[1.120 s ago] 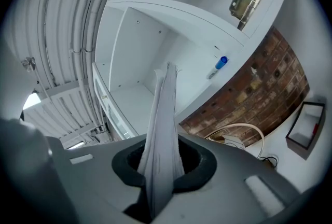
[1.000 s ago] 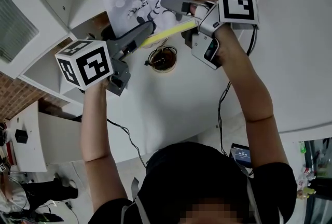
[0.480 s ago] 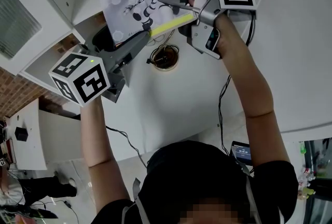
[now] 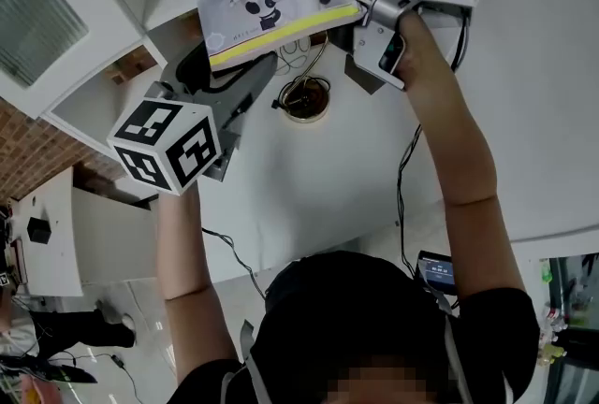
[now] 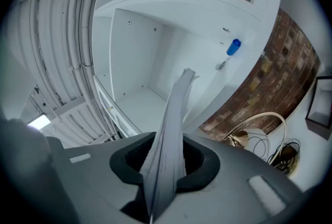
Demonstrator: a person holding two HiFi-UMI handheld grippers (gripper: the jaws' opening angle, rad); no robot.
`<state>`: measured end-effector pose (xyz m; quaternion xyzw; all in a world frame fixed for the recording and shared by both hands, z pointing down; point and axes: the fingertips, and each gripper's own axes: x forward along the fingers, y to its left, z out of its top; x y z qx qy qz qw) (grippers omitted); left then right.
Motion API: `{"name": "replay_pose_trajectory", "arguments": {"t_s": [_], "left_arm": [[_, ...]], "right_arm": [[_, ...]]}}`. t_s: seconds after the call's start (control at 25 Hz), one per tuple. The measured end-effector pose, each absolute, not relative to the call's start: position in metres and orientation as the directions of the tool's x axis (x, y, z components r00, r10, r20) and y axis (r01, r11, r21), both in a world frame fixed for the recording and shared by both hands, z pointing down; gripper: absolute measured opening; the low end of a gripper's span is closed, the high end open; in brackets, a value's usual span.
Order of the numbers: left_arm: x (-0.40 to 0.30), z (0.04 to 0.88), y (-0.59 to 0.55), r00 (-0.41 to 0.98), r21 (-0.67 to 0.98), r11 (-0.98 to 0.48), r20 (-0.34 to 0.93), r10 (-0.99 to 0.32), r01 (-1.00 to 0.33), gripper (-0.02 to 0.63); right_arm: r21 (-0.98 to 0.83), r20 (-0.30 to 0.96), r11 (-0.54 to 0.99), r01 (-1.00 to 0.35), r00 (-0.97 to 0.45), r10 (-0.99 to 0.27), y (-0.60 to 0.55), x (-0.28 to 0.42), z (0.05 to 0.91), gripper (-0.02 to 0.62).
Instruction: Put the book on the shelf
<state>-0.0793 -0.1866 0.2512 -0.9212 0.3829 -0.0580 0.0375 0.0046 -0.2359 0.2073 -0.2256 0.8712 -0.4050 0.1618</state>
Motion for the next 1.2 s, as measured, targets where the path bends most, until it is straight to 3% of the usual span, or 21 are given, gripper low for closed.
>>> {"name": "replay_pose_trajectory", "arguments": {"t_s": [0.2,0.56,0.84,1.2], "left_arm": [[-0.074,0.227,-0.174,0.679,-0.075,-0.675,-0.029,-0.734,-0.734,0.28],[-0.078,0.217,-0.181,0.663,-0.061,-0.66,-0.044,-0.747,-0.749,0.273],[-0.081,0.21,-0.187,0.633,-0.059,-0.631,-0.057,-0.772,-0.774,0.23],[-0.079,0.212,-0.194,0.646,-0.052,-0.644,-0.071,-0.76,-0.763,0.23]], "right_arm": [[-0.747,-0.075,0.587,-0.314,-0.836,-0.543,-0.236,0.005,0.202,0.138],[-0.692,-0.003,0.622,-0.366,-0.861,-0.509,-0.241,0.0,0.208,0.188],[-0.553,0.032,0.702,-0.449,-0.853,-0.521,-0.226,0.002,0.203,0.296],[-0.496,0.041,0.716,-0.491,-0.837,-0.546,-0.226,0.01,0.208,0.336]]}}
